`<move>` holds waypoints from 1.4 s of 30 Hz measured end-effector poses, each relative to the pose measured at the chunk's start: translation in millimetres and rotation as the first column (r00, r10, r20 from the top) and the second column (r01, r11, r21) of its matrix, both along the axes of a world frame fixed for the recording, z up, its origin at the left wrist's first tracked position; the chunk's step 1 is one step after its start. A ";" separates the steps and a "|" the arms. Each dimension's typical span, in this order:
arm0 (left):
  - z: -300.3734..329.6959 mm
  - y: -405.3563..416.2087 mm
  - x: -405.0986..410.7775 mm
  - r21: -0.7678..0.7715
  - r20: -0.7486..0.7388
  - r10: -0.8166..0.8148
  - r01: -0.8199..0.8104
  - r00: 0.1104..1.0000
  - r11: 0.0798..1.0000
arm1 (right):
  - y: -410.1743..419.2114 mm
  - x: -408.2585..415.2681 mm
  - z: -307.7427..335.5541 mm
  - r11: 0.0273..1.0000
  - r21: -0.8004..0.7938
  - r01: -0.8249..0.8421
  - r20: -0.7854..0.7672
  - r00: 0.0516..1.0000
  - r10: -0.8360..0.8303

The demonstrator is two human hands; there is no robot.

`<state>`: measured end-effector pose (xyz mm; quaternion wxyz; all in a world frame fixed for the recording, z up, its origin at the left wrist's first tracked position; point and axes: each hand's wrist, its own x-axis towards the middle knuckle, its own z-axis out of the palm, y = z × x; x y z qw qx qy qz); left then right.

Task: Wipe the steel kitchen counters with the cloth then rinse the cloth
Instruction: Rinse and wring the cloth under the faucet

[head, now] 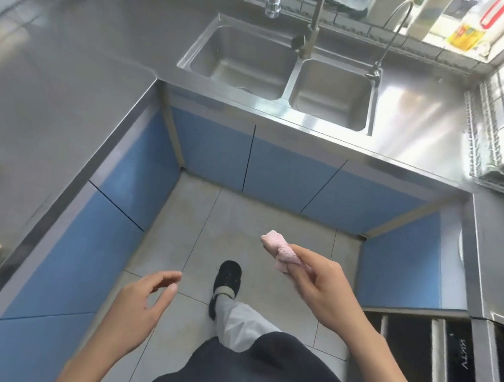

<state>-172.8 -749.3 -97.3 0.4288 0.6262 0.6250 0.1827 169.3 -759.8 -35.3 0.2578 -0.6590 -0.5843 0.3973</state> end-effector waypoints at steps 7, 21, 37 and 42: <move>11.0 102.9 -15.0 0.028 -0.023 0.006 -0.005 1.000 1.000 | 93.3 -4.8 -8.8 0.999 0.032 -0.012 0.023 1.000 0.011; 29.8 309.9 4.6 0.022 -0.026 -0.032 0.033 0.999 0.999 | 283.0 17.3 -11.6 0.999 0.043 0.007 0.075 0.997 -0.010; 28.1 575.5 5.1 -0.015 -0.020 -0.230 0.230 0.973 0.973 | 486.6 -6.1 -5.2 0.983 0.059 0.175 -0.068 0.983 -0.171; 24.2 668.6 10.4 -0.038 -0.034 -0.362 0.360 0.932 0.932 | 547.1 -11.7 -2.0 0.960 0.079 0.269 -0.051 0.963 -0.266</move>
